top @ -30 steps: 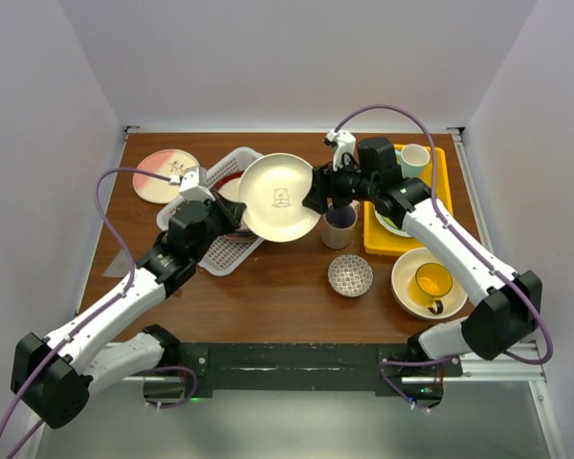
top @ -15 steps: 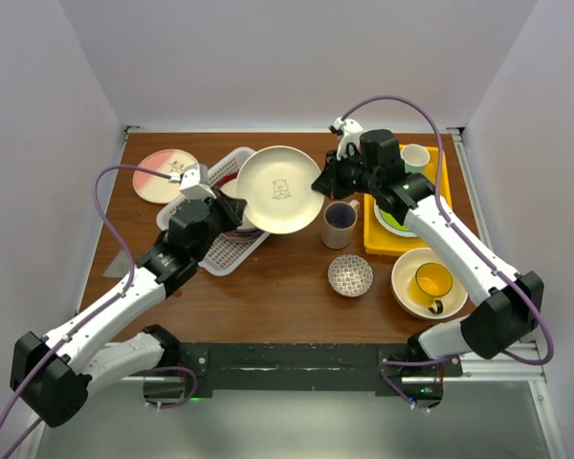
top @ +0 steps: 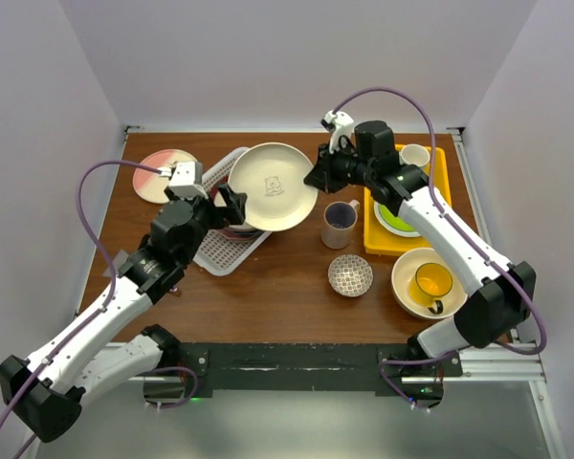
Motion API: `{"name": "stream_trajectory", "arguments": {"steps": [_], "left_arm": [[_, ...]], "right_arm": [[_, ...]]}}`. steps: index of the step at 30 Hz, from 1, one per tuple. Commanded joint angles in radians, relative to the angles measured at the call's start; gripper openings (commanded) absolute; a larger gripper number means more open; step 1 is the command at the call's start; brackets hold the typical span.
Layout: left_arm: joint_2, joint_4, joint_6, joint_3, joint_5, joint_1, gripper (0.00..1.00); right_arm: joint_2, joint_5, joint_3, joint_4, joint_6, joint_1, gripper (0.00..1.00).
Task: Place the mixed dishes into the plastic bin
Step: Pick up the plate at the center of the board, then place the plate in the plastic bin.
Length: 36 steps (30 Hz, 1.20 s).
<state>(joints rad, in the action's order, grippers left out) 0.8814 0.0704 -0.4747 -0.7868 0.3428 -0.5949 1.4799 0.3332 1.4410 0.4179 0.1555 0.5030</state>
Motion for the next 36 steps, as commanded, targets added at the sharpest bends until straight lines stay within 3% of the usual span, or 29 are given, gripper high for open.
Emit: {"name": "stream_trajectory", "arguments": {"steps": [1,7,12,19,36], "left_arm": [[-0.027,0.084,0.177,-0.087,0.11,0.01,1.0],[-0.068,0.146,0.324,-0.131,0.221,0.012,1.0],[-0.136,0.143,0.424,-0.072,0.317,0.012,1.0],[-0.26,0.065,0.43,0.052,0.37,0.012,1.0],[-0.271,0.063,0.401,0.098,0.361,0.05,1.0]], "right_arm": [[0.013,0.029,0.074,-0.062,-0.013,0.003,0.0],[0.063,0.044,0.111,-0.068,-0.014,0.002,0.0],[0.106,0.072,0.139,-0.074,-0.019,0.002,0.0],[0.171,0.104,0.176,-0.073,-0.014,0.002,0.0],[0.313,0.171,0.259,-0.088,0.01,0.002,0.0]]}}
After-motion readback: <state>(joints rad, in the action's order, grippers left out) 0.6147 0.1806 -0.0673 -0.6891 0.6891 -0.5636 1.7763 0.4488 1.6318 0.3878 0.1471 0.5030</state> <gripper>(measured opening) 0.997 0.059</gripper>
